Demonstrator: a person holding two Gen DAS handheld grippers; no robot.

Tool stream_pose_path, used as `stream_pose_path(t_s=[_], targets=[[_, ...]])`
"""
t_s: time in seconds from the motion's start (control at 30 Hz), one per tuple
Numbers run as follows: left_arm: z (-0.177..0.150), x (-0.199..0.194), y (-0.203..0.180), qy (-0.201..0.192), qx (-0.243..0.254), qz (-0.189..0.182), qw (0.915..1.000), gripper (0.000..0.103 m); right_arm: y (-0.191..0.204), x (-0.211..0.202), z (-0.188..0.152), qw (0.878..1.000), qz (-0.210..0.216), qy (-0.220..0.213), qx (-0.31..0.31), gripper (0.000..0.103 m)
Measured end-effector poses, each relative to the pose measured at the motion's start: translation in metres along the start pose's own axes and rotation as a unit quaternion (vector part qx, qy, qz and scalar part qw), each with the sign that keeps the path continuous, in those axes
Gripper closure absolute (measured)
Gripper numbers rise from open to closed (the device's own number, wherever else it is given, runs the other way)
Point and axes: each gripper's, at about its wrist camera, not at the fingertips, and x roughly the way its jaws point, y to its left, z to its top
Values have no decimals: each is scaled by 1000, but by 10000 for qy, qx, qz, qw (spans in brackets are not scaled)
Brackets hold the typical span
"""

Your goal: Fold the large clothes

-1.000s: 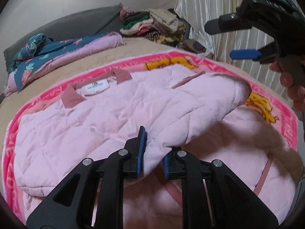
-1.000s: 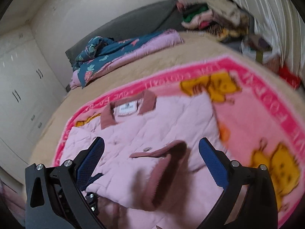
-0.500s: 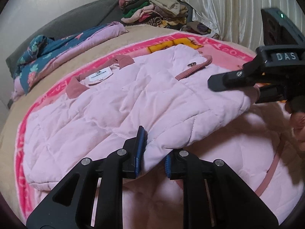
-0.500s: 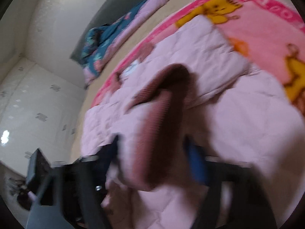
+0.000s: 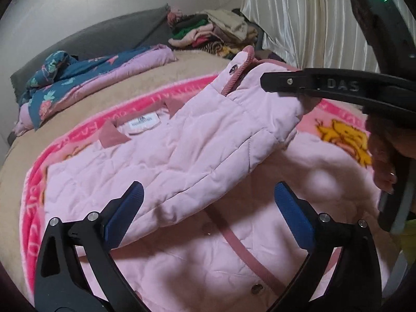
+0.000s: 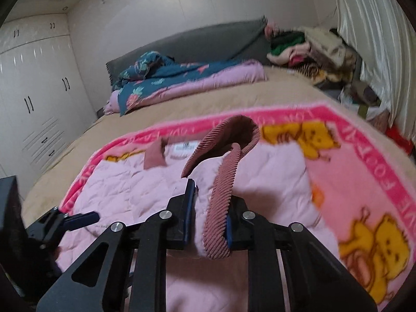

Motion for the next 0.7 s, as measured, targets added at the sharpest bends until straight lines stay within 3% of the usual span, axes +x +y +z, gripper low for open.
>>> stream_pose_path(t_s=[0.2,0.4,0.7], targets=[[5,-11,40,-186,-628,185,9977,8,12,2,13,9987,-302,-225,-332,86],[-1,-16,90,-214,-1353,376,9899,9,18,4,19,9958,-540,-389,-629,86],[-21,-22,157,-192,-2350,669,9695,9,21,15,24,9925,-811,-425,-812,88]])
